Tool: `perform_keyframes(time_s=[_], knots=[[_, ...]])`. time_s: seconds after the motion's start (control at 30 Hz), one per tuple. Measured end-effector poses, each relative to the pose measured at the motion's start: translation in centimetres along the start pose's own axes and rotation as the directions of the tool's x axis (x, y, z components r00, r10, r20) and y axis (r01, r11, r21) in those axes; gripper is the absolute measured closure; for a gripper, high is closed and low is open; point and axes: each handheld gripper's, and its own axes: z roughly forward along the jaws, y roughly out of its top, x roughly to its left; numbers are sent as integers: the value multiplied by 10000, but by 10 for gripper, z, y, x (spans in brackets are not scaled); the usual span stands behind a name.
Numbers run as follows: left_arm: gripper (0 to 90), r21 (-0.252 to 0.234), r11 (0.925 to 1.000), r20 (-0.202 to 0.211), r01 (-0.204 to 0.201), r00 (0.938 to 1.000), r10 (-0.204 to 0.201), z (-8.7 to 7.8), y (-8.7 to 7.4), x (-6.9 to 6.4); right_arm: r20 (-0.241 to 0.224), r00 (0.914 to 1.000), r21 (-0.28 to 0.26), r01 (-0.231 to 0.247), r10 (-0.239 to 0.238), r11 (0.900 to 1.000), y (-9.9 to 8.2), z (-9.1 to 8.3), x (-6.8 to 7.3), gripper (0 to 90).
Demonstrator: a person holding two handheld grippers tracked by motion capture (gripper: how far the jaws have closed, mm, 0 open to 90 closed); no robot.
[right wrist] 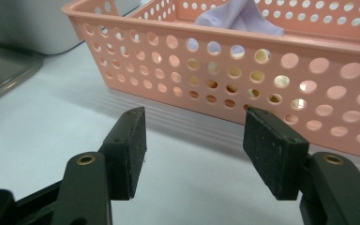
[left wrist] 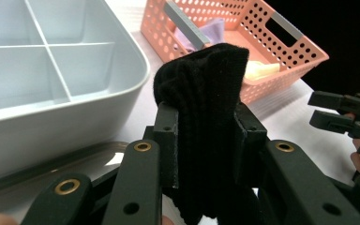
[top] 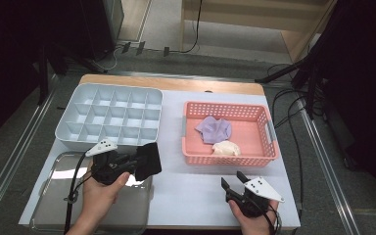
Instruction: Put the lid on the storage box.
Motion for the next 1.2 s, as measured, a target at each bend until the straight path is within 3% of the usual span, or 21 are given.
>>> perform_keyframes(time_s=[0.43,0.7,1.2], knots=[[697,-98,9999,-384,-102,9992,98,-13,12,12,-19,9996,150,292,-292,9995,-1,3,7,403],[697,-108,9999,-510,-125,9986,119,-17,18,16,-53,9997,176,226,-225,9996,-1,2,6,403],[697,-301,9995,-735,-24,9973,2,-15,46,29,-20,9998,171,190,-190,9997,-1,2,5,402]])
